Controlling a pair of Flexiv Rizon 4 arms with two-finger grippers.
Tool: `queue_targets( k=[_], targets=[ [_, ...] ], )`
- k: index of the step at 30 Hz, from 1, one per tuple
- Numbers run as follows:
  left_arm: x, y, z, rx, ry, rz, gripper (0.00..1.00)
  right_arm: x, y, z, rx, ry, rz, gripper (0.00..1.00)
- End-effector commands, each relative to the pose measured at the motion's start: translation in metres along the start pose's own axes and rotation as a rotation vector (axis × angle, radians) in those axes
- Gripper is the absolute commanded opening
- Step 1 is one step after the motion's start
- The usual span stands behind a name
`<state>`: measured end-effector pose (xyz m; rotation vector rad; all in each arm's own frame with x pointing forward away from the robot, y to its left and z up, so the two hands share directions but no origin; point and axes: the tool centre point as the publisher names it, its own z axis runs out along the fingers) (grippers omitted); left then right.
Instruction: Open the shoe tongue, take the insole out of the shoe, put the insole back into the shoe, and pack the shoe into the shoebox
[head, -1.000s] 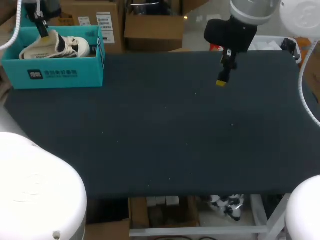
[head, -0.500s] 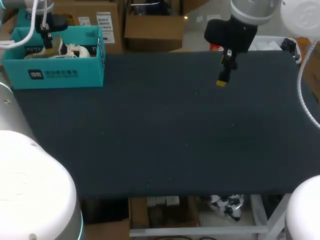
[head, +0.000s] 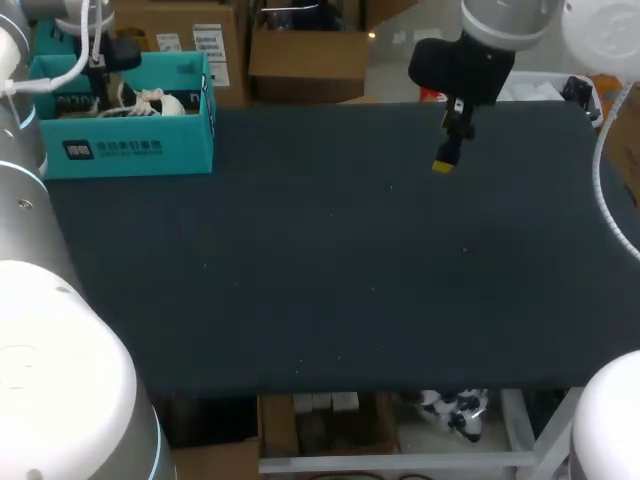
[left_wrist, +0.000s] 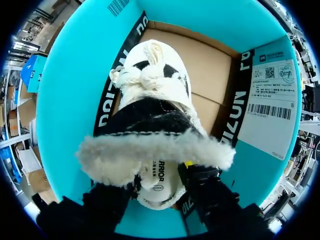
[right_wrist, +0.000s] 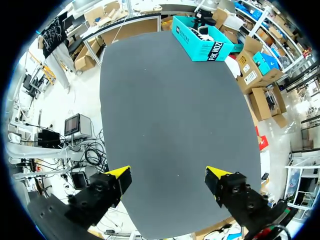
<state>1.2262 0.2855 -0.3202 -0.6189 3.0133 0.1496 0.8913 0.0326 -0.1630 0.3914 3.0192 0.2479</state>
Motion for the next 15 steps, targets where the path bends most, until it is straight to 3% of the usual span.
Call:
queue_targets(
  k=[1, 11, 15],
  targets=[
    [0.004, 0.006, -0.022, 0.026, 0.083, -0.011, 1.00, 0.000, 0.000, -0.001, 0.002, 0.000, 0.000, 1.00],
    [0.040, 0.011, -0.091, 0.072, -0.003, -0.061, 1.00, 0.000, 0.000, -0.001, 0.002, 0.000, 0.000, 1.00],
    [0.067, 0.014, -0.118, 0.101, -0.019, -0.042, 1.00, 0.000, 0.000, -0.001, 0.002, 0.000, 0.000, 1.00]
  ],
)
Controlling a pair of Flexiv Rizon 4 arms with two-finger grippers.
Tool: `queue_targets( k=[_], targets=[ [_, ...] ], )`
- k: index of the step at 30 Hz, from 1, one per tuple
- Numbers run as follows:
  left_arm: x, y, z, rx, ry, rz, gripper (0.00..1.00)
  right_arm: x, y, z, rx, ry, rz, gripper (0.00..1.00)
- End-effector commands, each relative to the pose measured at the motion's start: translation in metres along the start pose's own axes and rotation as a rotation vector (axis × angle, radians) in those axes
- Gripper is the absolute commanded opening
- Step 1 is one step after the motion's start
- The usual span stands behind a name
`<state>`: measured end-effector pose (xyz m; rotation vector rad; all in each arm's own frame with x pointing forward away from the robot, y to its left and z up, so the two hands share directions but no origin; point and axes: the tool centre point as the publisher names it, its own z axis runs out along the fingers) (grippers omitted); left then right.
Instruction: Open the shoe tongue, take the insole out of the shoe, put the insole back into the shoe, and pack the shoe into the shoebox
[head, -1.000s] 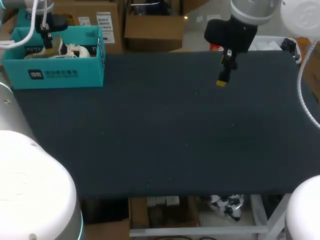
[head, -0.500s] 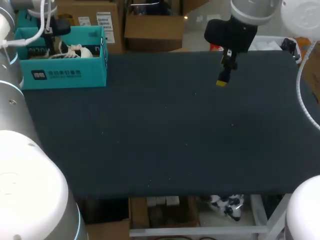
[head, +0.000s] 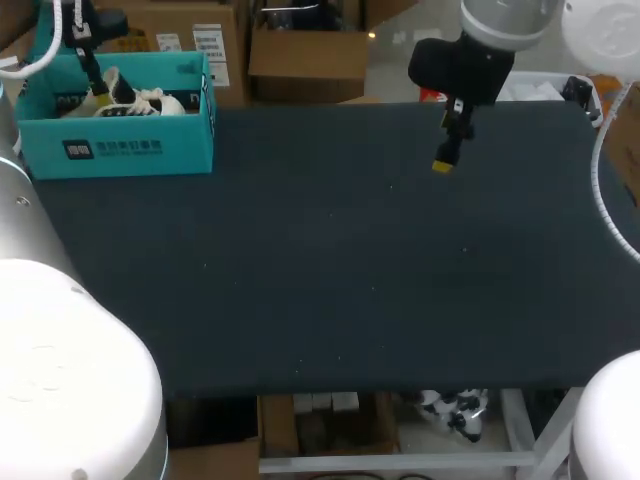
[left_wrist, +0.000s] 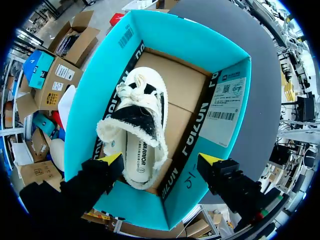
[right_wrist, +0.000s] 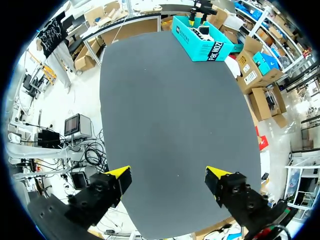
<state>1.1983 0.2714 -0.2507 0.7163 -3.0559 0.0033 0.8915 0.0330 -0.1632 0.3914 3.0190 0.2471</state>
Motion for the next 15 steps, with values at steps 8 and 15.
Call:
queue_targets(
  k=[8, 15],
  targets=[
    [0.106, 0.007, -0.057, 0.002, -0.120, 0.081, 1.00, 0.000, 0.000, -0.001, 0.001, 0.000, 0.000, 1.00],
    [0.150, 0.014, -0.055, -0.051, -0.181, 0.026, 1.00, 0.000, 0.000, -0.001, 0.001, 0.000, 0.000, 1.00]
  ],
)
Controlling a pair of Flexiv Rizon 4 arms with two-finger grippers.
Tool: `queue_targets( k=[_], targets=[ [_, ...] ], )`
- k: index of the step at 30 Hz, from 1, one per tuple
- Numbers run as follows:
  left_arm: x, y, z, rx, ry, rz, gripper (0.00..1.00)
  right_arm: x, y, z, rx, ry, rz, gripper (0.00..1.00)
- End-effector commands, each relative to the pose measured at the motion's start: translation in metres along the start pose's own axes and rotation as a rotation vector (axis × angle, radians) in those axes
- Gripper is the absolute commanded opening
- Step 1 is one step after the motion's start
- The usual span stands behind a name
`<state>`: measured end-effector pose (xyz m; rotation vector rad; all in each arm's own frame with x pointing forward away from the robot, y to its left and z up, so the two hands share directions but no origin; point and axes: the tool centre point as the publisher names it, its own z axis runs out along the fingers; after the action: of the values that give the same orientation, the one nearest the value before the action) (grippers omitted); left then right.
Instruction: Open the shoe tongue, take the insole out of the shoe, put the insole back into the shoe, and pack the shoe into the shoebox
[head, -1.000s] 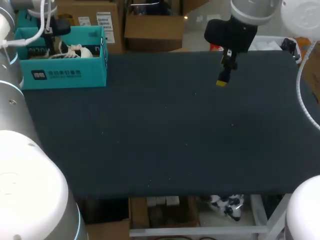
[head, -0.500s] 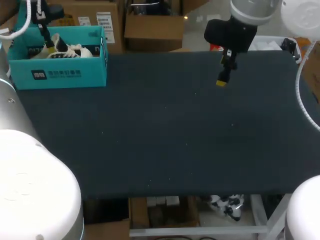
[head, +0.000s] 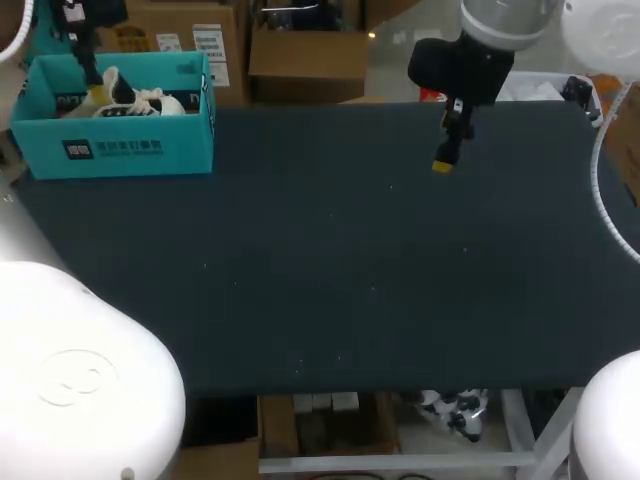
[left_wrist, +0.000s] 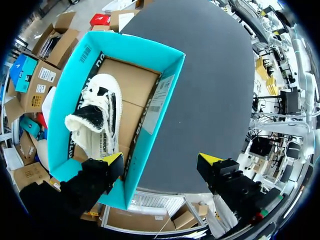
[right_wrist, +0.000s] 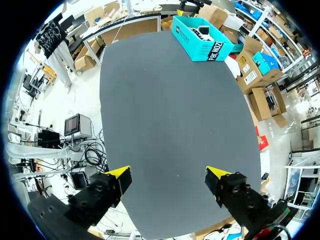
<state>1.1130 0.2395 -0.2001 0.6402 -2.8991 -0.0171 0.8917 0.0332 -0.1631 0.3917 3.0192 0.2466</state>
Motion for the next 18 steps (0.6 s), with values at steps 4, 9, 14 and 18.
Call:
queue_targets(
  k=[4, 9, 14, 18],
  targets=[
    [0.083, 0.003, 0.014, -0.017, -0.384, -0.032, 1.00, 0.001, -0.001, -0.001, 0.001, 0.000, 0.000, 1.00],
    [0.108, 0.007, 0.017, -0.014, -0.431, -0.024, 1.00, 0.001, -0.001, -0.001, 0.001, 0.000, 0.000, 1.00],
    [0.127, 0.010, 0.019, -0.004, -0.462, -0.005, 1.00, 0.001, -0.001, -0.001, 0.001, 0.000, 0.000, 1.00],
    [0.140, 0.009, 0.019, 0.001, -0.475, 0.004, 1.00, 0.001, -0.001, -0.001, 0.001, 0.000, 0.000, 1.00]
  ],
)
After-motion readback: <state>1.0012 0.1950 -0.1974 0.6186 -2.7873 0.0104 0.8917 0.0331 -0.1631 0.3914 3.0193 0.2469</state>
